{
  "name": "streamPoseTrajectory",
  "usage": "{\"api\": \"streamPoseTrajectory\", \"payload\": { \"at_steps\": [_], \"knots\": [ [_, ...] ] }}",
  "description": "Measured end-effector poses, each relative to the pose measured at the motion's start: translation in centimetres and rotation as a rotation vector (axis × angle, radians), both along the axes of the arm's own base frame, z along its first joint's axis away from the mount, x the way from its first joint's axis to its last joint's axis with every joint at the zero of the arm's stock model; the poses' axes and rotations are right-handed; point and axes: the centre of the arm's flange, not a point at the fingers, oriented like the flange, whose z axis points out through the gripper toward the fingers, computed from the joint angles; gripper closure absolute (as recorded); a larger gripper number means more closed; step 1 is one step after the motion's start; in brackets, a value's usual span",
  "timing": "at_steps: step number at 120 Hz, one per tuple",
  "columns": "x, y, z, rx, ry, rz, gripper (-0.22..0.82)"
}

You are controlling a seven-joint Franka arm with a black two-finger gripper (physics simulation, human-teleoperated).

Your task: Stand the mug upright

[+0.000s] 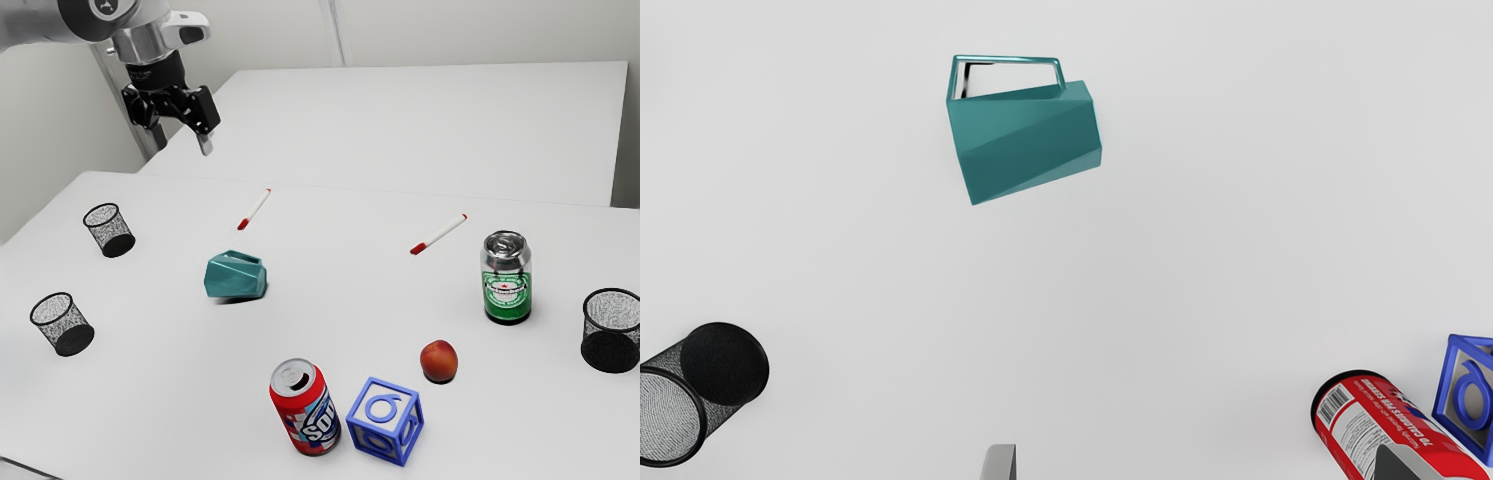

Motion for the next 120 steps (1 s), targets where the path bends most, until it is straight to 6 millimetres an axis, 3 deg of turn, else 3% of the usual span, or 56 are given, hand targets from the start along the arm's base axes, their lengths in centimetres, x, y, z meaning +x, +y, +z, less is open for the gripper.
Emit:
{"api": "streamPoseTrajectory", "payload": {
  "at_steps": [41, 51, 64, 82, 120],
  "knots": [
    [1.0, 1.2, 0.1, -0.013, -0.006, 0.017, 0.02],
    [1.7, 3.1, -0.6, -0.022, 0.005, 0.042, 0.02],
    [2.2, 7.2, -1.7, -0.049, 0.022, 0.098, 0.02],
    [2.6, 11.4, -4.3, -0.122, 0.057, 0.140, 0.02],
    [2.1, 15.5, -13.6, -0.241, 0.102, 0.165, 0.02]
  ]
}}
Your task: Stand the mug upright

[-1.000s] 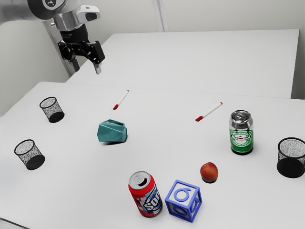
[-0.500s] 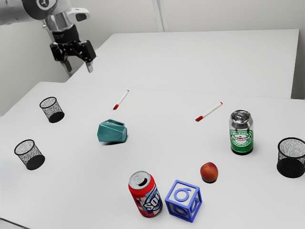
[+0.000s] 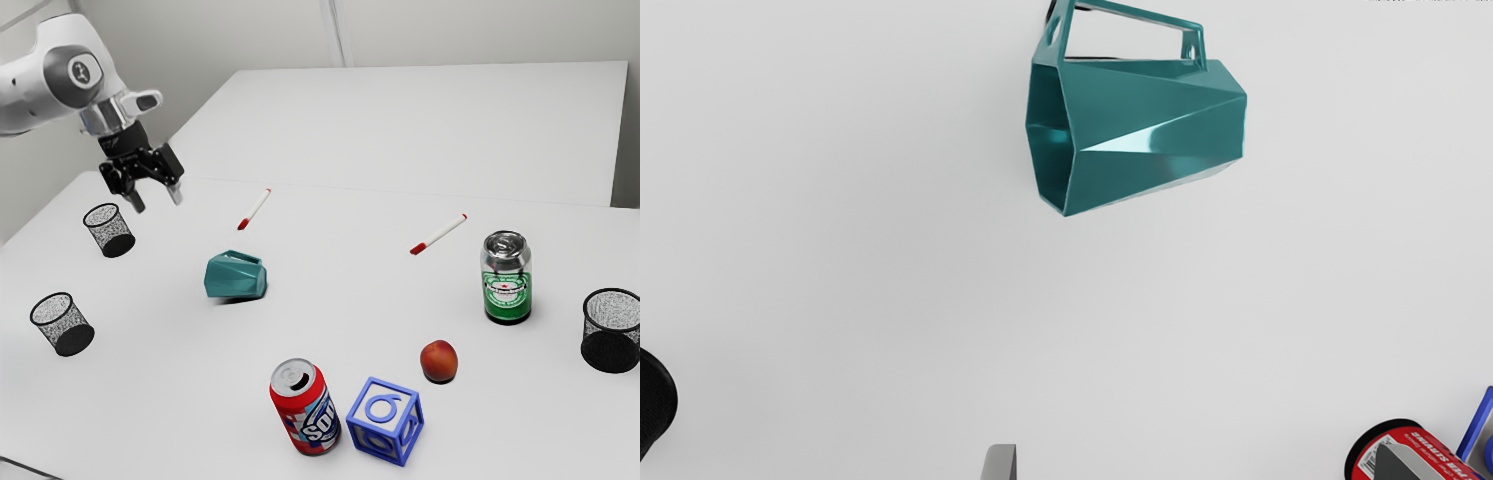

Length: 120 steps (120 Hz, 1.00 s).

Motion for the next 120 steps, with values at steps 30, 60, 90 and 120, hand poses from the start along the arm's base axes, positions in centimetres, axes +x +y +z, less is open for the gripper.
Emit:
{"api": "streamPoseTrajectory", "payload": {
  "at_steps": [30, 60, 90, 120],
  "knots": [
    [-0.4, 1.2, -5.3, -0.106, -0.047, 0.016, 0.02],
    [-0.6, 2.4, -10.7, -0.216, -0.093, 0.050, 0.02],
    [-0.2, 2.5, -14.5, -0.310, -0.145, 0.053, 0.02],
    [-1.0, 3.6, -17.4, -0.406, -0.201, 0.083, 0.02]
  ]
}}
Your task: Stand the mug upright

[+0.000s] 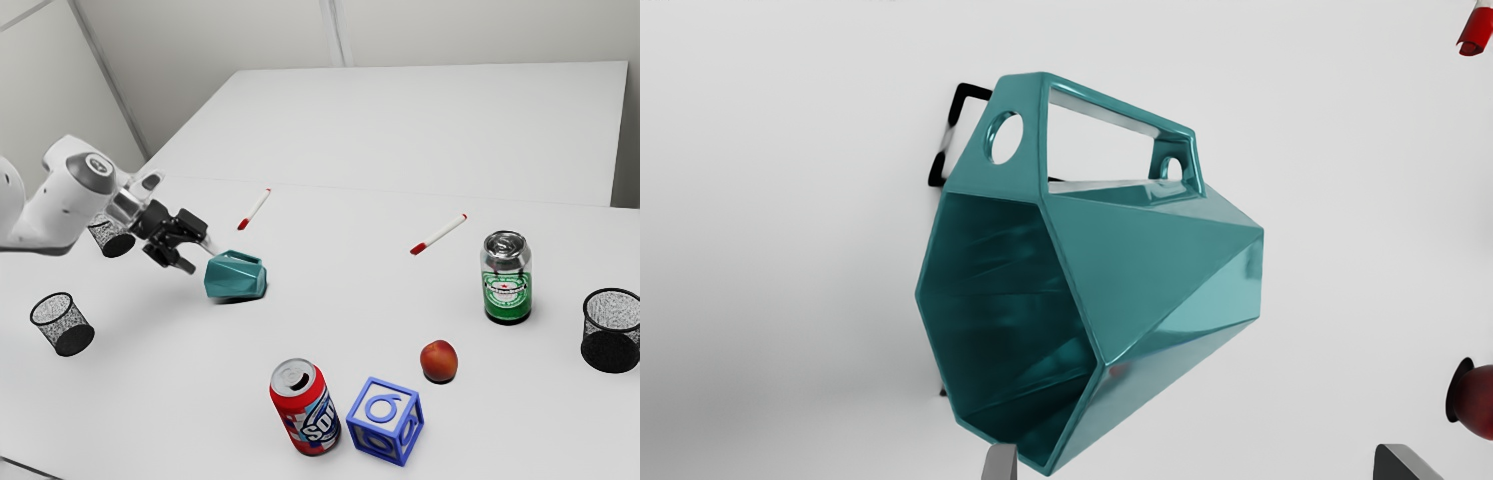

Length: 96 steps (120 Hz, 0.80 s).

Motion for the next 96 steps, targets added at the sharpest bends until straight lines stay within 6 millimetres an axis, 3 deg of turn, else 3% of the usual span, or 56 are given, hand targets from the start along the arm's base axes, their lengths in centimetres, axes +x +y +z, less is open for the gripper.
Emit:
{"api": "streamPoseTrajectory", "payload": {
  "at_steps": [54, 68, 96],
  "knots": [
    [-0.9, -0.3, -5.2, -0.216, -0.116, 0.050, 0.03],
    [-0.9, -0.6, -5.5, -0.250, -0.155, 0.049, 0.07],
    [-0.6, -0.9, -5.4, -0.280, -0.240, 0.026, 0.40]
  ]
}}
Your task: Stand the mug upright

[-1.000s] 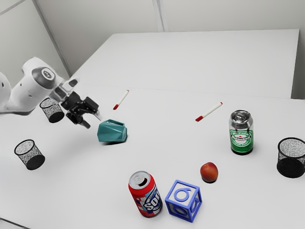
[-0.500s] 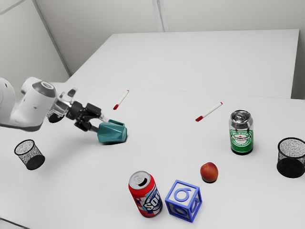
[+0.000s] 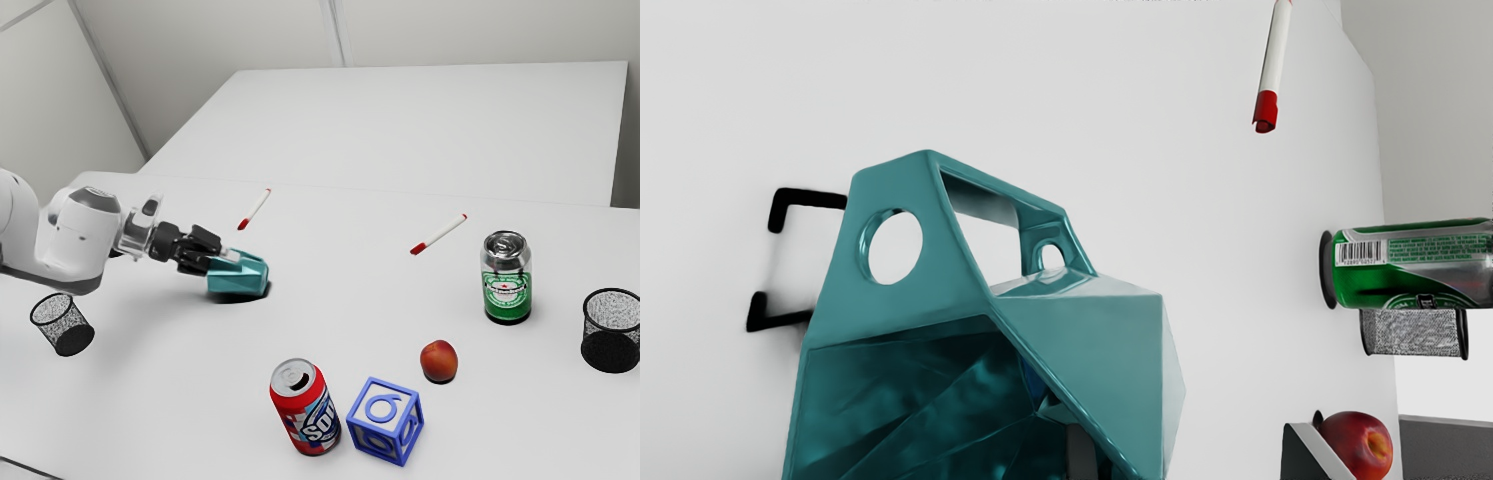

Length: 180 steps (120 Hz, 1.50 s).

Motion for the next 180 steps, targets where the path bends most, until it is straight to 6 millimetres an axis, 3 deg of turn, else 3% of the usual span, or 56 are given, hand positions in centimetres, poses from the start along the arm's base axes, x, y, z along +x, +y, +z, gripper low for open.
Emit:
{"api": "streamPoseTrajectory", "payload": {
  "at_steps": [17, 38, 52, 74, 110, 125, 155, 180],
  "knots": [
    [0.1, 0.0, 0.2, 0.007, -0.038, -0.019, 0.61],
    [0.2, -0.1, 0.5, 0.023, -0.077, -0.039, 0.72],
    [0.3, -0.3, 1.7, 0.039, -0.111, -0.055, 0.75],
    [0.3, -1.4, 5.0, 0.075, -0.179, -0.091, 0.77],
    [0.1, -5.8, 11.6, 0.305, -0.201, -0.309, 0.78],
    [-0.3, -7.9, 13.3, 0.451, -0.143, -0.411, 0.79],
    [-1.1, -11.9, 14.0, 0.694, -0.032, -0.489, 0.79],
    [-2.6, -14.4, 12.2, 0.824, 0.012, -0.452, 0.79]
  ]
}}
